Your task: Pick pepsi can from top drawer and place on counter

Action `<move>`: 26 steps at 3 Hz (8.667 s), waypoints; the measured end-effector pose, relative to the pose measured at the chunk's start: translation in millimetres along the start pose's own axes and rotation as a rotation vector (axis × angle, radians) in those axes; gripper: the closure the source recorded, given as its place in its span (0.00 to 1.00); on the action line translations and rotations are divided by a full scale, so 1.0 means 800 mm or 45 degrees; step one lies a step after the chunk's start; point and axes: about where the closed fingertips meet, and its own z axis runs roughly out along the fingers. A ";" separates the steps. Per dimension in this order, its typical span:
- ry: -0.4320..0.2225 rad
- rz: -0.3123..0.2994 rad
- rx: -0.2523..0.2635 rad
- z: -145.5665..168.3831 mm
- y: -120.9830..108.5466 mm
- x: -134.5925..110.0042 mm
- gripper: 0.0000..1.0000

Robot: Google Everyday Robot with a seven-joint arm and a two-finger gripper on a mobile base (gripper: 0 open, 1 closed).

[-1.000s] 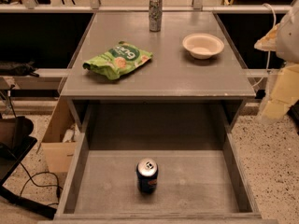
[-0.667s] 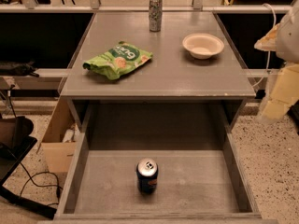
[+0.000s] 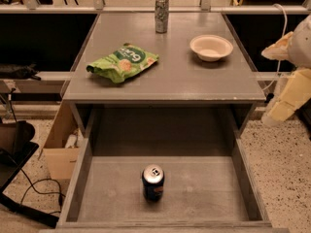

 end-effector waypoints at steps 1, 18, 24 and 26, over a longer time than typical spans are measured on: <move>-0.230 0.050 -0.067 0.048 0.007 0.005 0.00; -0.590 -0.213 -0.031 0.152 0.078 -0.278 1.00; -0.902 0.639 0.304 0.189 -0.151 -0.136 1.00; -0.902 0.639 0.304 0.189 -0.151 -0.136 0.58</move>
Offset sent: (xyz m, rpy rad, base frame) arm 0.0104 0.0496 -0.1199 0.6826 -0.0071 0.0624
